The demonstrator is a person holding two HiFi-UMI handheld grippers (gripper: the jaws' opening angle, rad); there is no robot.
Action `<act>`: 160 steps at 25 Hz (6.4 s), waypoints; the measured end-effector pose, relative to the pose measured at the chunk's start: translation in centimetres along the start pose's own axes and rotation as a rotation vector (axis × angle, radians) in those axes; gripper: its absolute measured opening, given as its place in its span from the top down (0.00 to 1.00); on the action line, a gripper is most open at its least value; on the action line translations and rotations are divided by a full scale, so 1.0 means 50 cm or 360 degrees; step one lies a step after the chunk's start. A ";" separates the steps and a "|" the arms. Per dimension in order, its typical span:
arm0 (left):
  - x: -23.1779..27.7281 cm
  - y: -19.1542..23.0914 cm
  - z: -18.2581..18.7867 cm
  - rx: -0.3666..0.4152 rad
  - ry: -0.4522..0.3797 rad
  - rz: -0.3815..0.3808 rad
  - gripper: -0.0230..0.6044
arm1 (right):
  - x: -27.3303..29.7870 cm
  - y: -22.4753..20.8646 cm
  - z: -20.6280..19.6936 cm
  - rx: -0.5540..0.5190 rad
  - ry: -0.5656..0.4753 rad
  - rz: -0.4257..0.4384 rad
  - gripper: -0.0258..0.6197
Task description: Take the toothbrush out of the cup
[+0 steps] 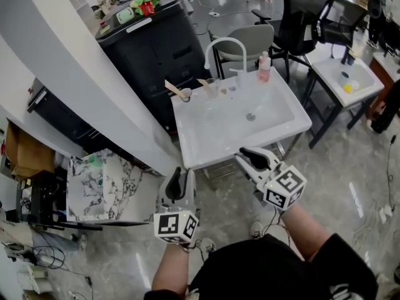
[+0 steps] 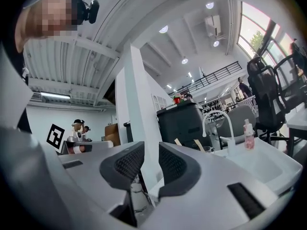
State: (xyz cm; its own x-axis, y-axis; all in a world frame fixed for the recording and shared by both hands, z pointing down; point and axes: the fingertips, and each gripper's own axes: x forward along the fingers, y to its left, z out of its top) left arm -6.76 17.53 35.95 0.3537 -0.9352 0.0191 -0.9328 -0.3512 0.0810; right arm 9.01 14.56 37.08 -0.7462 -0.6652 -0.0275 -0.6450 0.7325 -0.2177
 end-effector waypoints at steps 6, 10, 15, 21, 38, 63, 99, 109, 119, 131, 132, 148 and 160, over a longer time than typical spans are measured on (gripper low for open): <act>0.048 -0.073 -0.005 0.0017 -0.0003 0.0058 0.58 | -0.043 -0.070 0.012 -0.0035 0.0029 0.0060 0.66; 0.075 -0.118 -0.009 0.0025 -0.0001 0.0083 0.56 | -0.072 -0.118 0.020 -0.0033 0.0031 0.0078 0.61; 0.103 -0.142 -0.015 0.0036 0.0015 0.0090 0.56 | -0.083 -0.162 0.026 -0.0012 0.0017 0.0071 0.59; 0.131 -0.134 -0.006 0.0044 0.0010 0.0101 0.56 | -0.072 -0.191 0.038 -0.0004 0.0004 0.0060 0.59; 0.281 0.112 -0.011 -0.0043 0.0000 0.0019 0.56 | 0.168 -0.253 0.018 -0.0030 0.0047 -0.0092 0.58; 0.440 0.469 -0.023 -0.0104 0.0049 -0.0228 0.56 | 0.567 -0.271 -0.013 -0.0084 0.0110 -0.0317 0.54; 0.779 0.520 -0.178 -0.0219 0.0214 0.0294 0.56 | 0.655 -0.575 -0.045 0.0021 0.0278 0.0056 0.54; 0.870 0.592 -0.279 -0.0375 0.0322 0.0384 0.56 | 0.663 -0.623 -0.077 0.0049 0.0341 0.0058 0.55; 0.935 0.648 -0.351 -0.0562 0.0389 0.0414 0.56 | 0.656 -0.662 -0.101 0.0063 0.0397 0.0025 0.55; 0.962 0.659 -0.372 -0.0573 0.0395 0.0425 0.81 | 0.657 -0.690 -0.117 0.0086 0.0421 -0.0015 0.55; 0.963 0.657 -0.371 -0.0568 0.0393 0.0421 0.85 | 0.657 -0.690 -0.118 0.0089 0.0421 -0.0017 0.56; 0.954 0.609 -0.280 -0.0389 0.0289 0.0329 0.90 | 0.635 -0.673 -0.092 0.0083 0.0371 -0.0043 0.55; 0.858 0.561 -0.106 -0.0228 0.0070 0.0229 0.90 | 0.639 -0.623 -0.070 0.0054 0.0330 -0.0010 0.55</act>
State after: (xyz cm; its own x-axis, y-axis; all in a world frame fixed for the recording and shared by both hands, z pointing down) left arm -17.39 -32.17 44.34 0.2228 -0.9712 0.0838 -0.9557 -0.2007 0.2152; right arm 4.70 -29.02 46.41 -0.7625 -0.6229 0.1749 -0.6463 0.7210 -0.2498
